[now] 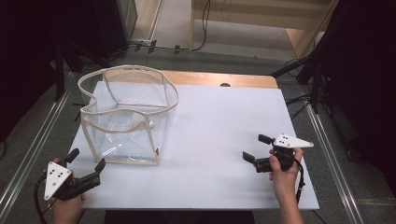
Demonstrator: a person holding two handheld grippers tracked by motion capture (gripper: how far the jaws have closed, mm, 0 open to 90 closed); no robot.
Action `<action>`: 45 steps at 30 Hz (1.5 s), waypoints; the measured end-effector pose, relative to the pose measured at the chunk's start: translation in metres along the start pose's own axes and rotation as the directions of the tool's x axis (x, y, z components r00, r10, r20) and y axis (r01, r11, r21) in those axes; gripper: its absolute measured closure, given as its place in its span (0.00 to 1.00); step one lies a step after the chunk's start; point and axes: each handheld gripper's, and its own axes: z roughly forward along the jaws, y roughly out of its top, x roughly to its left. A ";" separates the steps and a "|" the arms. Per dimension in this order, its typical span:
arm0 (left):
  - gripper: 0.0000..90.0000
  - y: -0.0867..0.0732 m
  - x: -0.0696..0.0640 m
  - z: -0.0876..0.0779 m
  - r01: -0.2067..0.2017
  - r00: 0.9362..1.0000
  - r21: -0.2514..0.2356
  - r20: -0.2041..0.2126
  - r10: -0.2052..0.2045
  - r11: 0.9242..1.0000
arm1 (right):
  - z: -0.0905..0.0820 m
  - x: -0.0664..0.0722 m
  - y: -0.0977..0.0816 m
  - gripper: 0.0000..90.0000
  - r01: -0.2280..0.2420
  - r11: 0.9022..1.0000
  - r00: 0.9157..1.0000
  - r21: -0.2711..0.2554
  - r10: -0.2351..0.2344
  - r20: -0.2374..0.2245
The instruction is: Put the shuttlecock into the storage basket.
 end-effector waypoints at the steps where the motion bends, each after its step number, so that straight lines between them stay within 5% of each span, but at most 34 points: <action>1: 0.10 0.000 0.000 0.000 0.000 1.000 0.001 -0.002 0.000 1.000 | -0.002 -0.001 -0.002 0.00 -0.004 1.000 1.000 -0.003 0.004 0.006; 45: 0.10 0.000 -0.001 0.000 -0.003 1.000 0.003 -0.003 0.003 1.000 | -0.047 -0.030 -0.053 0.00 -0.086 0.996 0.989 -0.003 0.086 0.121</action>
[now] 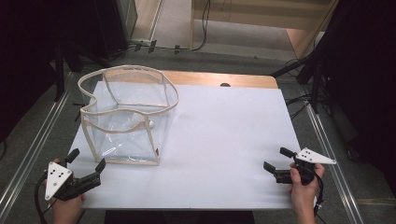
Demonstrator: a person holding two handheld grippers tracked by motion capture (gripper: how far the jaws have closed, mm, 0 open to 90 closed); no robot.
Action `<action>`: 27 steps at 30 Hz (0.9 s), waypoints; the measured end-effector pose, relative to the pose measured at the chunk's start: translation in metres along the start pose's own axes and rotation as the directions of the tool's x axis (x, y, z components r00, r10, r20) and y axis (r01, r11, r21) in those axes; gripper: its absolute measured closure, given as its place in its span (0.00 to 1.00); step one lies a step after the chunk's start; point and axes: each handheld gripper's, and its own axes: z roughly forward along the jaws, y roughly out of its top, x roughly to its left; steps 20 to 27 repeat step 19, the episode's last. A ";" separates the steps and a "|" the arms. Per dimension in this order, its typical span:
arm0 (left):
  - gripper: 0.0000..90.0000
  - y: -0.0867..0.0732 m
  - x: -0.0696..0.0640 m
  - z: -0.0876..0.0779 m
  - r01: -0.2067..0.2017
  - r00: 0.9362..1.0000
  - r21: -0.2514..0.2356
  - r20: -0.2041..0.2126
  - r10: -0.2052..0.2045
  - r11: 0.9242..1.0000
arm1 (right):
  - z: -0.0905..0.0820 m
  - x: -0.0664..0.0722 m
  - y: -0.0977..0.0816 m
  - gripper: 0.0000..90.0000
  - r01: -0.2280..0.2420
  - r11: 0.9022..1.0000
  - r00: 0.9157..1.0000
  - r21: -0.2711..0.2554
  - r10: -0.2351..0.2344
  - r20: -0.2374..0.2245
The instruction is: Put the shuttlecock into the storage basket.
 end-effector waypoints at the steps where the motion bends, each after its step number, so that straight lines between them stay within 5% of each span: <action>1: 0.10 0.000 0.000 0.000 0.000 1.000 -0.001 0.000 0.000 1.000 | -0.001 -0.001 -0.001 0.00 0.002 1.000 1.000 -0.003 -0.002 0.004; 27: 0.10 0.000 0.000 0.000 0.004 1.000 0.000 0.003 -0.004 1.000 | -0.017 -0.009 -0.012 0.00 -0.005 0.999 0.999 -0.044 0.007 0.053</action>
